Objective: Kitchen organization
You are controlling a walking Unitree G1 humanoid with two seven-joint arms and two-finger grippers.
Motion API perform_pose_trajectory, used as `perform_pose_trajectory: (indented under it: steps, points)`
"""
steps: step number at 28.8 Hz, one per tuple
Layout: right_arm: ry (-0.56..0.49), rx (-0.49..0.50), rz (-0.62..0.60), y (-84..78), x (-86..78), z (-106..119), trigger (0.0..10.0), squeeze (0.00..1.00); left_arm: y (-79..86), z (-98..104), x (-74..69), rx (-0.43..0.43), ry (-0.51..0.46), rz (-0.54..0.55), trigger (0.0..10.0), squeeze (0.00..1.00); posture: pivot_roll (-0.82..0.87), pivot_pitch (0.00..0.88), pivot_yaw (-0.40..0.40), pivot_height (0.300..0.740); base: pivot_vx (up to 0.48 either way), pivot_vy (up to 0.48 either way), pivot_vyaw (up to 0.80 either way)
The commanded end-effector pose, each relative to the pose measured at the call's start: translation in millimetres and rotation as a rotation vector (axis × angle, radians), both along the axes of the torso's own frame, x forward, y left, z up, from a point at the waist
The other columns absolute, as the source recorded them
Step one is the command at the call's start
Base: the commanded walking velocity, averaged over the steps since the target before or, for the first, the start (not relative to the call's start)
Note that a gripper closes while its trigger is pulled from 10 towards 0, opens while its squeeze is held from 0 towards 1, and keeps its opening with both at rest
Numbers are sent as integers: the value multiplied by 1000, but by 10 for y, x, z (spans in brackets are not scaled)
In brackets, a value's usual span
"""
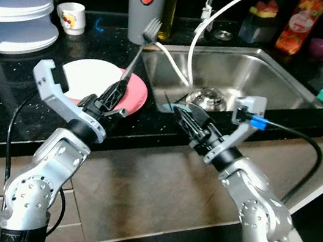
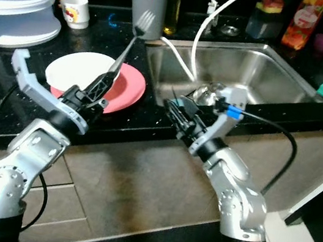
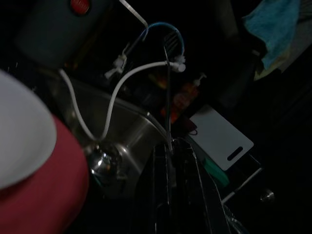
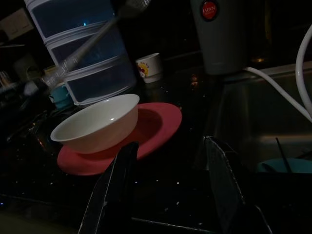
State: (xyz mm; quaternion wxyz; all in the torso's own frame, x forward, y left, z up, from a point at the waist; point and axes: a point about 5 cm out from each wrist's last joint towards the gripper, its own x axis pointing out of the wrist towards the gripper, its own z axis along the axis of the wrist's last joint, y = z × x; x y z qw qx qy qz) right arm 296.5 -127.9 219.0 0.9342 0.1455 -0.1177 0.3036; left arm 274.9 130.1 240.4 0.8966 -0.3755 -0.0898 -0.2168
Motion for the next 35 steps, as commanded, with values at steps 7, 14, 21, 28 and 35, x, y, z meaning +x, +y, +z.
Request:
perform_pose_trajectory:
  steps: [7, 14, 21, 28, 35]
  points:
    - [37, -27, -84, -2, 10, -78, 10000, 0, -67, -16, 67, 143, -9, -33, 10000, 0, 46, 0, 47, 740, 0, 0, 0]
    - [65, -37, -126, -37, 36, -128, 10000, 0, -46, 11, 166, 267, -28, -6, 10000, 0, 58, 0, 40, 740, 0, 0, -771]
    - [58, -67, -161, -77, 28, -133, 10000, 0, -46, 106, 264, 392, -101, 15, 10000, 0, 35, 0, 43, 740, 0, 0, -457]
    - [57, -92, -173, -88, -31, -151, 10000, 0, -34, 192, 365, 469, -155, 38, 10000, 0, 14, 0, 54, 740, 0, 0, 0]
    - [64, -154, -194, -84, -46, -187, 10000, 0, -79, 206, 476, 563, -183, 52, 10000, 0, 4, 0, 62, 740, 0, 0, 0]
